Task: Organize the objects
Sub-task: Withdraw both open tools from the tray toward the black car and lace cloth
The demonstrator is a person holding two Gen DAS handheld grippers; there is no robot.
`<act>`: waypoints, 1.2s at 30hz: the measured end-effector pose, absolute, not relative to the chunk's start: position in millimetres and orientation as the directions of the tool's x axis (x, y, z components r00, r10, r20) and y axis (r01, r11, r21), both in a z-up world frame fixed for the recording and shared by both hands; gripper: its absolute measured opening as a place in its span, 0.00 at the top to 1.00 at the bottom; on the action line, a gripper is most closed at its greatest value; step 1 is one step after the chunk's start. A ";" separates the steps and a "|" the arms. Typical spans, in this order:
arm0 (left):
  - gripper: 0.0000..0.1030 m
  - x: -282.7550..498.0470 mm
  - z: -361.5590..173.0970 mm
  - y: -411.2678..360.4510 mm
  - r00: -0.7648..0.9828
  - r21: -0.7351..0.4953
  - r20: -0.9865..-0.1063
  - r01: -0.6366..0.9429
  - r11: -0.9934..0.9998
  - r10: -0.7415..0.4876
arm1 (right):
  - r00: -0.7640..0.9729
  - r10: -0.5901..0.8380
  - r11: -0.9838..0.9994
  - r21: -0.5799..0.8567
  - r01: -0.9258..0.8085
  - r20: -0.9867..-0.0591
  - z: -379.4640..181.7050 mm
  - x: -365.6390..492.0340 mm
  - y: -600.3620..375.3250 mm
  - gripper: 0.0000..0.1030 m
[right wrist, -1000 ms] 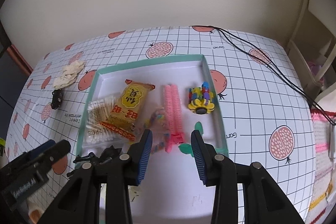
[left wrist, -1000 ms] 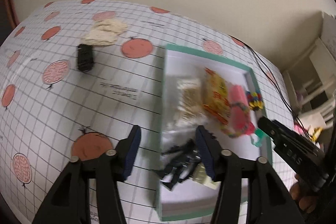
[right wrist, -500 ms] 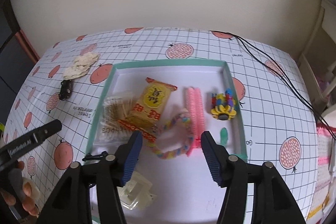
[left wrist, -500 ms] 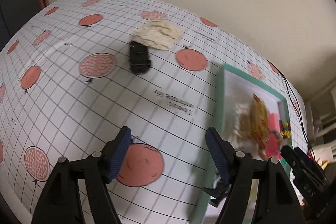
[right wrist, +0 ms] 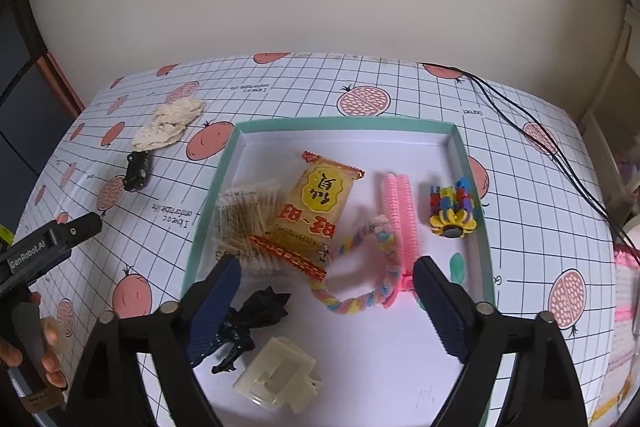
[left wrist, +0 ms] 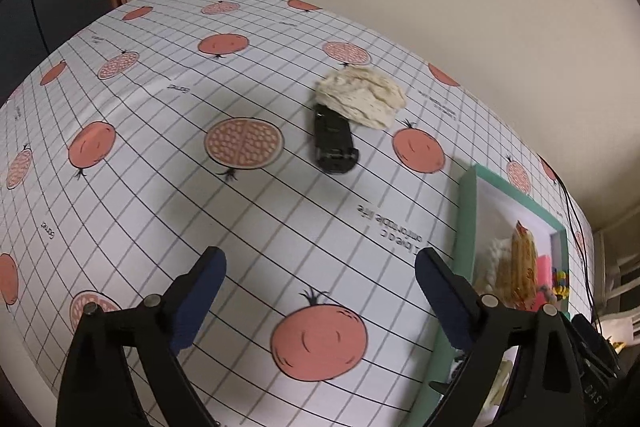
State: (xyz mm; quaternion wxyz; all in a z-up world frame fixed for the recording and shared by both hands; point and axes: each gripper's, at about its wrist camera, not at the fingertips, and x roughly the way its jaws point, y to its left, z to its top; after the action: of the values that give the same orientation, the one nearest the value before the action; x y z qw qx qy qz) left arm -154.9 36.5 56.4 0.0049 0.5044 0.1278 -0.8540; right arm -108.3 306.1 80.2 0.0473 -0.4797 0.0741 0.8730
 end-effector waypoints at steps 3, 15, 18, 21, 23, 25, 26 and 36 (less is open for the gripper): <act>0.00 -154.9 57.5 29.8 -0.501 -0.201 -0.860 0.155 -0.967 0.098 | -0.540 0.005 -0.985 0.090 -0.150 -0.842 80.5 -109.1 304.3 0.04; 0.00 -157.8 56.6 18.5 -0.504 -0.219 -0.858 0.191 -0.957 0.095 | -0.544 0.000 -0.983 0.100 -0.155 -0.839 79.6 -112.2 300.3 0.00; 0.00 -158.9 56.4 17.4 -0.503 -0.223 -0.858 0.186 -0.957 0.103 | -0.545 -0.001 -0.982 0.104 -0.158 -0.839 79.4 -113.2 300.4 0.00; 0.00 -162.1 56.5 14.2 -0.503 -0.231 -0.857 0.180 -0.956 0.113 | -0.551 0.002 -0.980 0.108 -0.167 -0.835 79.1 -114.0 301.0 0.00; 0.00 -165.7 58.1 10.3 -0.511 -0.244 -0.851 0.174 -0.954 0.124 | -0.552 0.004 -0.978 0.112 -0.176 -0.834 78.9 -115.8 301.7 0.00; 0.00 -168.9 60.4 6.4 -0.520 -0.258 -0.843 0.170 -0.951 0.136 | -0.559 0.005 -0.976 0.117 -0.182 -0.829 79.4 -118.2 301.4 0.00; 0.00 -171.4 62.4 3.2 -0.531 -0.264 -0.836 0.167 -0.950 0.138 | -0.565 0.005 -0.975 0.121 -0.185 -0.825 80.0 -119.7 301.1 0.00; 0.00 -205.9 56.6 -12.6 -0.567 -0.297 -0.806 0.141 -0.944 0.169 | -0.641 -0.006 -0.970 0.160 -0.181 -0.767 95.6 -141.6 289.2 0.00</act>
State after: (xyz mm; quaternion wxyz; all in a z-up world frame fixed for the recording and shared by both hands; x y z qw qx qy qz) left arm -205.9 -12.6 56.6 -0.0078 0.4653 0.1666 -0.8693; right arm -141.6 289.2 95.6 0.0487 -0.4206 0.1116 0.8990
